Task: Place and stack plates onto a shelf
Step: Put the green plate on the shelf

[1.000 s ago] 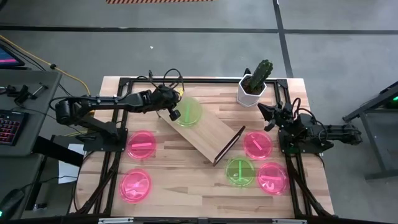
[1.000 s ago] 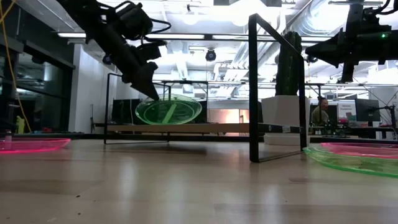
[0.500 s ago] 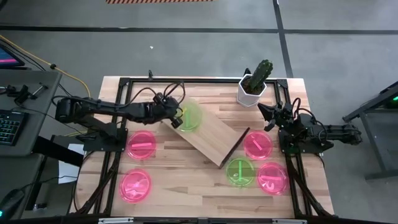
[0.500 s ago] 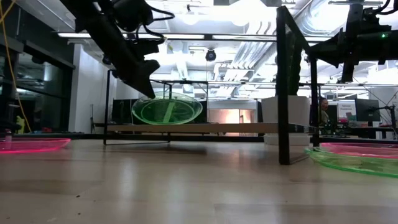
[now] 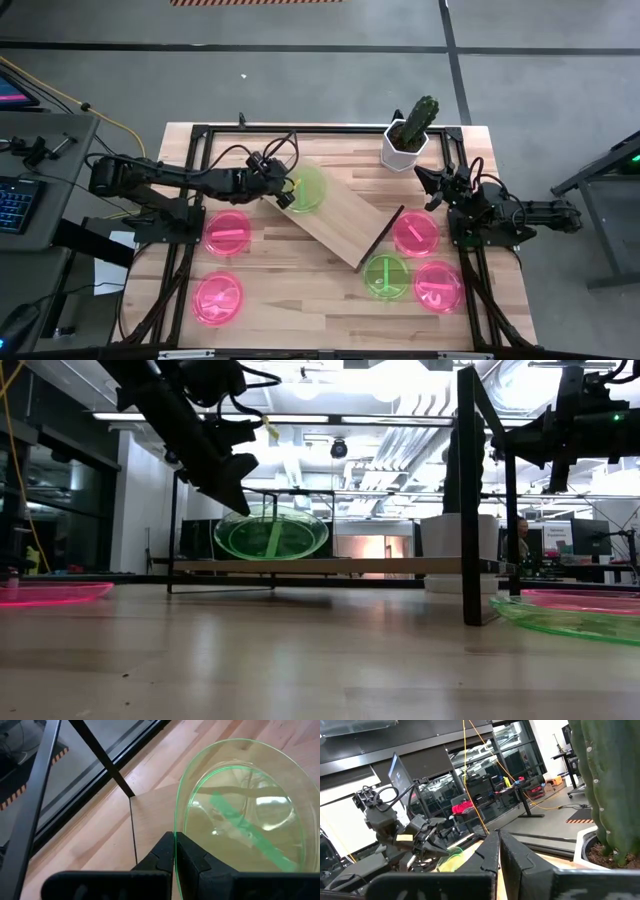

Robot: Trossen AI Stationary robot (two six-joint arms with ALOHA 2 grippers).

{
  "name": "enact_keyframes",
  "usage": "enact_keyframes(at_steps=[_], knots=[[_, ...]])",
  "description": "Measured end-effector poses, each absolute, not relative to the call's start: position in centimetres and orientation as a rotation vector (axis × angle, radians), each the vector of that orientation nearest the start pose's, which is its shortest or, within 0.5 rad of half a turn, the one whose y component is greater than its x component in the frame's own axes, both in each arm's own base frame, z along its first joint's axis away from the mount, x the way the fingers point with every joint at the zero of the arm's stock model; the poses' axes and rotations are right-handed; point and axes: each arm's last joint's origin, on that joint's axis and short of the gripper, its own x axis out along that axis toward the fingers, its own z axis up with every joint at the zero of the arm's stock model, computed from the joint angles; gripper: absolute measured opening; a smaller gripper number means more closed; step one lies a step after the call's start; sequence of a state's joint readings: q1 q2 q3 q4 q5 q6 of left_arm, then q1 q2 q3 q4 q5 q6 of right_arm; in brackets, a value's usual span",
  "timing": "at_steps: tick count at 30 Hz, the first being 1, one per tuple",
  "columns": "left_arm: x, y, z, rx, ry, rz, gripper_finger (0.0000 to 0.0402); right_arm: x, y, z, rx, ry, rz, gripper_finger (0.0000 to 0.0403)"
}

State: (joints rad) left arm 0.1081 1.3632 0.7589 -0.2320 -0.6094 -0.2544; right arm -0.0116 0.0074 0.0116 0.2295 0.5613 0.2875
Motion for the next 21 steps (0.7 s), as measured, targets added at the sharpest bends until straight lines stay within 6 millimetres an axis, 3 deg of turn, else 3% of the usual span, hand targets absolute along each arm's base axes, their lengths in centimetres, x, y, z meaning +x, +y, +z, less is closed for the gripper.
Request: enact_keyframes(at_steps=[7,21], knots=[[25.85,4.75,20.41,-0.001,0.744,0.777,0.0005,9.03,-1.64,18.79,0.343,-0.309,-0.534,0.0],[25.86,5.09,20.49,-0.007,0.735,0.791,0.0081,9.03,-1.65,18.79,0.344,-0.309,-0.534,0.0]])
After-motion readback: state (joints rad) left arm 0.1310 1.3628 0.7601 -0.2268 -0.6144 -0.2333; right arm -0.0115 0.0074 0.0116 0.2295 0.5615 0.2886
